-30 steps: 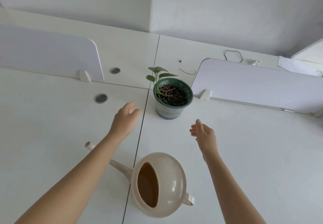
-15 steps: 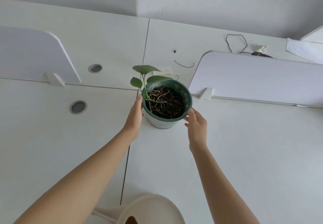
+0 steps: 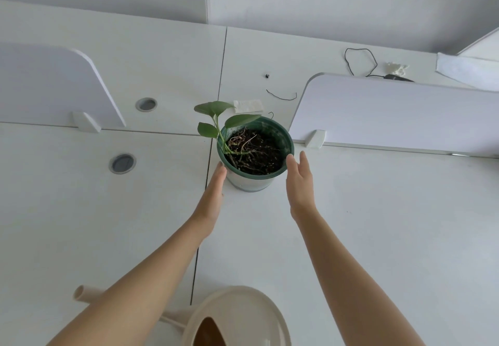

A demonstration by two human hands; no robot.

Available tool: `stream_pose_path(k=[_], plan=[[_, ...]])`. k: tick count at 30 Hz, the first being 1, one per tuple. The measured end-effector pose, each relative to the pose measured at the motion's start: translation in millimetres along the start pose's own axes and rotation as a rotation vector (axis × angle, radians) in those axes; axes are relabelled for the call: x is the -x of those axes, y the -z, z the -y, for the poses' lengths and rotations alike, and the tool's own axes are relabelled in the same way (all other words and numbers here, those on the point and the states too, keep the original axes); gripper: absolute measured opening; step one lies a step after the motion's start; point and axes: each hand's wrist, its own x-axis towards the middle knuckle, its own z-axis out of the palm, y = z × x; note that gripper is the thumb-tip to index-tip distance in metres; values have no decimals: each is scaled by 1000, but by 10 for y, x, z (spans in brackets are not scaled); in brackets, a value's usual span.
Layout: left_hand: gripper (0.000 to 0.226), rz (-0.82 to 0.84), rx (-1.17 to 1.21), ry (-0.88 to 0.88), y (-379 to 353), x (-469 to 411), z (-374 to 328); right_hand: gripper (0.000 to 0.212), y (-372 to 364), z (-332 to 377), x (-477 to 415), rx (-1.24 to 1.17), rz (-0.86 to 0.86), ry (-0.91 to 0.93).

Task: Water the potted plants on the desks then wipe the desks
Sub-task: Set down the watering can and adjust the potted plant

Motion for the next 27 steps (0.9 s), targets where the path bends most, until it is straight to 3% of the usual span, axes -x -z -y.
stream_pose_path(k=[5, 10, 15, 23, 27], plan=[[73, -70, 15, 13, 16, -168, -185, 55, 36, 0, 34, -92, -34, 16], [57, -100, 21, -39, -111, -82, -152, 37, -117, -45, 89, -95, -14, 96], [62, -39, 49, -26, -227, 48, -164, 55, -229, 19, 1, -117, -68, 13], [59, 24, -2, -28, -156, 150, -220, 52, -64, 141, 9, -79, 48, -6], [66, -55, -121, 98, 118, 270, -262, 59, 141, 76, 269, -35, 59, -13]])
